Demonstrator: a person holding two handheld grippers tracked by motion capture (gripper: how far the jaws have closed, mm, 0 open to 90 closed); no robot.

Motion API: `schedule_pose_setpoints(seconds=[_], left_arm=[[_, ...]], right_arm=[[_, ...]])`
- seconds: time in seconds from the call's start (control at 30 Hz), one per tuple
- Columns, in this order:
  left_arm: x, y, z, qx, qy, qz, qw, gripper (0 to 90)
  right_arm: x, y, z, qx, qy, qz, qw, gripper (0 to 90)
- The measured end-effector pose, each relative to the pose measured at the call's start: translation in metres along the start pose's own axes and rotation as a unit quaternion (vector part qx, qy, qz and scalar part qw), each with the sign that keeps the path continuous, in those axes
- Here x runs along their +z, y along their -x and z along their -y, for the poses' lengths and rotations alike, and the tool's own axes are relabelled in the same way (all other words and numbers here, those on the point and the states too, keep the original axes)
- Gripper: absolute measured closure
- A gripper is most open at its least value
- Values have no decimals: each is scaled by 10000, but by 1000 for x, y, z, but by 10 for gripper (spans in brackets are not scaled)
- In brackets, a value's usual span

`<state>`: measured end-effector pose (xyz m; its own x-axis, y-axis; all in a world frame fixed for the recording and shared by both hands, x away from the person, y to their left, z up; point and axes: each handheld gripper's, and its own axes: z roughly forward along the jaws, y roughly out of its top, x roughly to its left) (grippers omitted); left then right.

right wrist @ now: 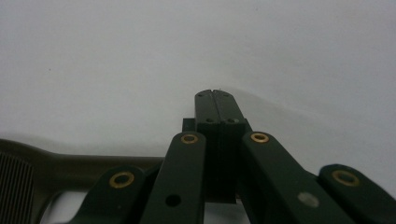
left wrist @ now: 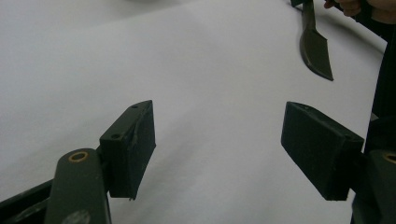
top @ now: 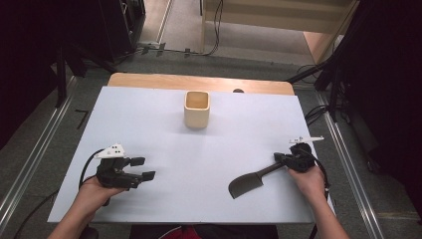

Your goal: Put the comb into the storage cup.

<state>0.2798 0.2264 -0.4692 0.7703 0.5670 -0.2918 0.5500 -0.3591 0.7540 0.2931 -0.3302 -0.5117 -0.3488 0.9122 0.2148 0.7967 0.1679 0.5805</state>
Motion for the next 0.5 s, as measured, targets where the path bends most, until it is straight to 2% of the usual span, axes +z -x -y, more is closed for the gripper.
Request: schedule_pose_setpoints(seconds=[0.5], left_arm=[[0, -1, -2, 45, 32, -18, 10000, 274]], right_arm=[[-12, -7, 14, -57, -177, -35, 9998, 876]])
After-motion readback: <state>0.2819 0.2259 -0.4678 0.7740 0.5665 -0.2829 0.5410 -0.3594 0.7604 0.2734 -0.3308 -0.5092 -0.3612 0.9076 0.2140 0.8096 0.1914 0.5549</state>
